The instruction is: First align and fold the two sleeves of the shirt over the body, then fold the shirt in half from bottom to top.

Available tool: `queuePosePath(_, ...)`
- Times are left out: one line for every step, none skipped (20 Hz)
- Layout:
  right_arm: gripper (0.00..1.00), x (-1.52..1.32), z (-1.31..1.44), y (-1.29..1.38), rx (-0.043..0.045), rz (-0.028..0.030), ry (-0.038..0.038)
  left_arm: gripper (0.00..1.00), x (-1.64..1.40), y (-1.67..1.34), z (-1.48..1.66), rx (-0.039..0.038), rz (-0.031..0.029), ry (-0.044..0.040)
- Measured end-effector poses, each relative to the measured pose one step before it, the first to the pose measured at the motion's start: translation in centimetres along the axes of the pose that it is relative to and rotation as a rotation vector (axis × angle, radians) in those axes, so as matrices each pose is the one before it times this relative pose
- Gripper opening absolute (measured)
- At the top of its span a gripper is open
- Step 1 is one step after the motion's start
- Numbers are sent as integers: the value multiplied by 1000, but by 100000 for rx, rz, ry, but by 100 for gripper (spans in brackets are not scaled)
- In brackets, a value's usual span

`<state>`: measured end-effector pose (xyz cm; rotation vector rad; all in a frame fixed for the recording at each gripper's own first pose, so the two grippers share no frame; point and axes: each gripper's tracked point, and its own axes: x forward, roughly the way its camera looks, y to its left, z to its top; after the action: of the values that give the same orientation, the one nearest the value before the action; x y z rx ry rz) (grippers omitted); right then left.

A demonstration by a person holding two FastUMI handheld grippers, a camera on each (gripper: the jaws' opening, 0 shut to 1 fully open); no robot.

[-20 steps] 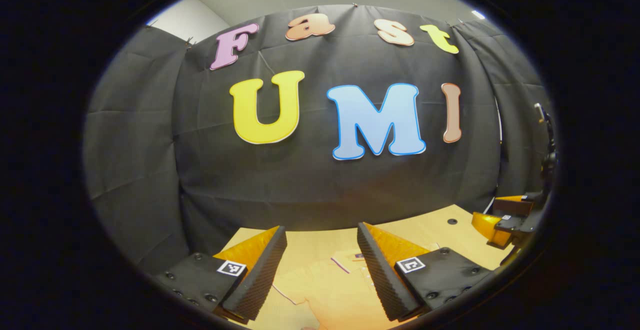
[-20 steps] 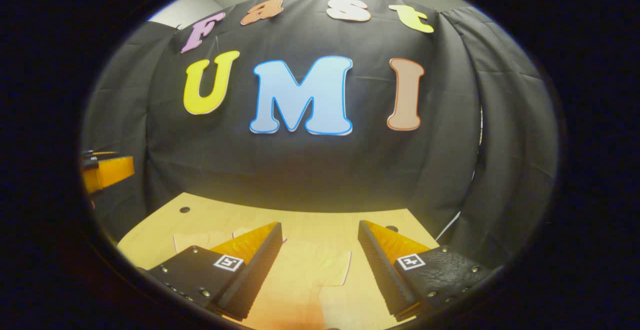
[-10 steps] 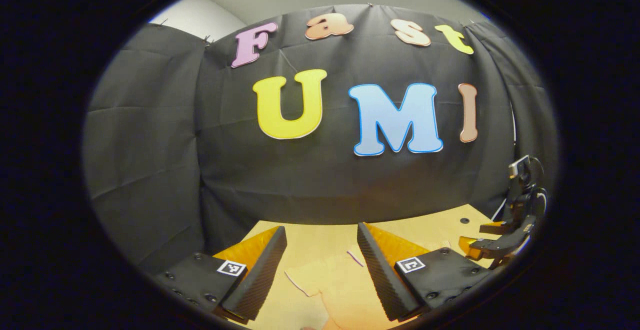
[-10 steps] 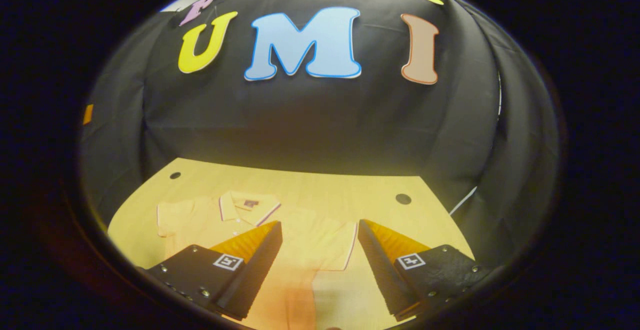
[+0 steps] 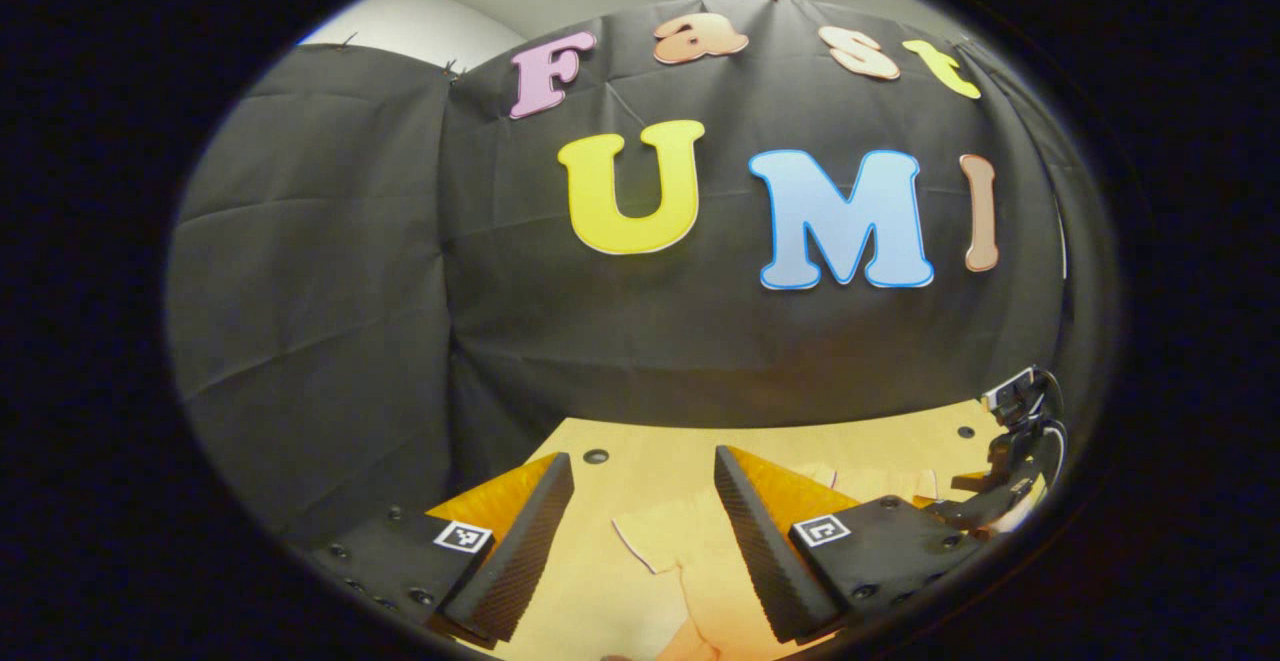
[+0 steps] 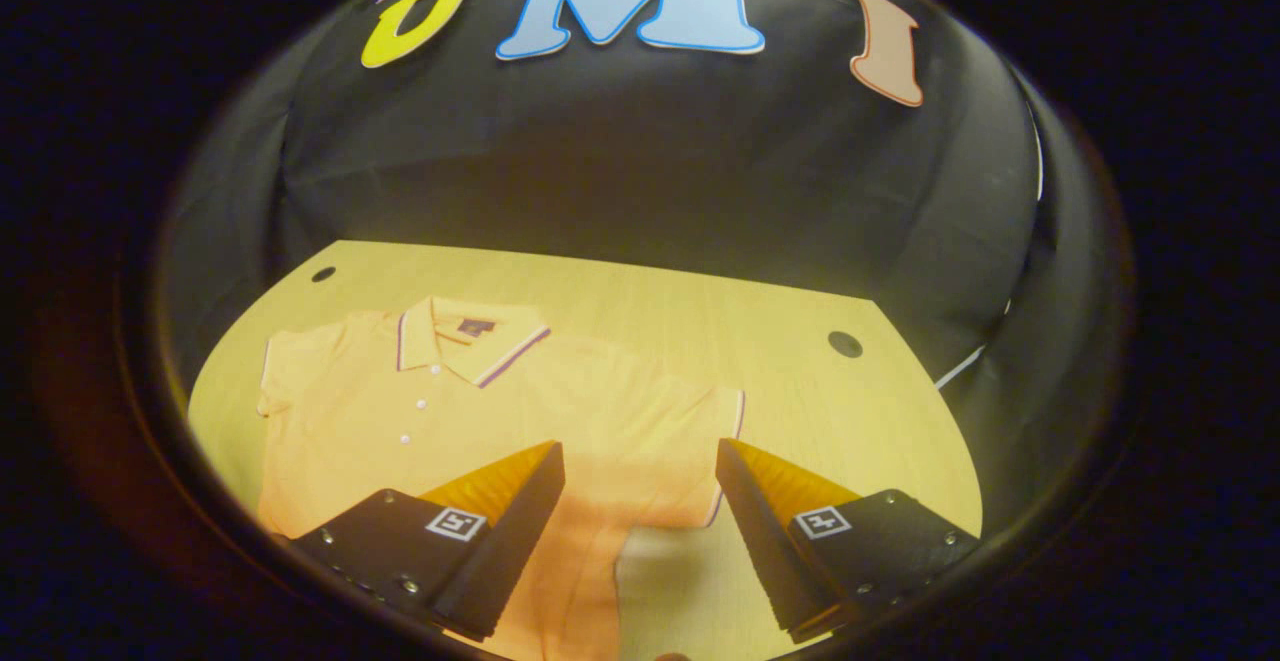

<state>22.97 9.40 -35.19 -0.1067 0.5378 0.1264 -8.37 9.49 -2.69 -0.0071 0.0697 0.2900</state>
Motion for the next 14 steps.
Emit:
queuePosePath(96, 659, -433, -156, 326, -451, 1634, 95, -35, 221, -159, -128, 760, 494)
queuePosePath(96, 587, -307, -399, 595, -588, 1308, 95, 1, 143, -69, -180, 604, 322)
queuePosePath(96, 642, -173, -309, 793, -774, 925, 95, -9, 202, -108, -182, 518, 401)
queuePosePath(96, 550, -296, -391, 945, -589, 805, 95, 19, 106, -178, -135, 444, 558)
queuePosePath(96, 531, -128, -360, 1019, -925, 961, 95, 63, 76, -119, -98, 274, 561)
queuePosePath(96, 482, -214, -473, 1026, -924, 1332, 95, 84, 24, -192, -3, 195, 583)
queuePosePath(96, 600, -394, -328, 1074, -859, 1247, 96, 182, -42, -167, 91, 66, 546)
queuePosePath(96, 541, -481, -340, 906, -694, 1462, 95, 88, -32, -139, 175, 17, 476)
queuePosePath(96, 357, -338, -397, 526, -551, 1332, 95, 201, -52, -81, 162, -99, 412)
queuePosePath(96, 354, -319, -363, 211, -465, 1191, 94, 127, -134, -89, 110, -202, 312)
queuePosePath(96, 310, -189, -242, 155, -319, 1000, 94, 125, -62, -40, -61, -179, 281)
queuePosePath(96, 271, -314, -128, 377, -9, 1100, 94, 199, -162, -43, -142, -151, 382)
queuePosePath(96, 248, -184, -49, 589, 348, 1050, 94, 197, -135, -74, -249, -193, 482)
queuePosePath(96, 7, -45, 6, 1379, 964, 258, 96, 111, -201, -202, -205, -328, 569)
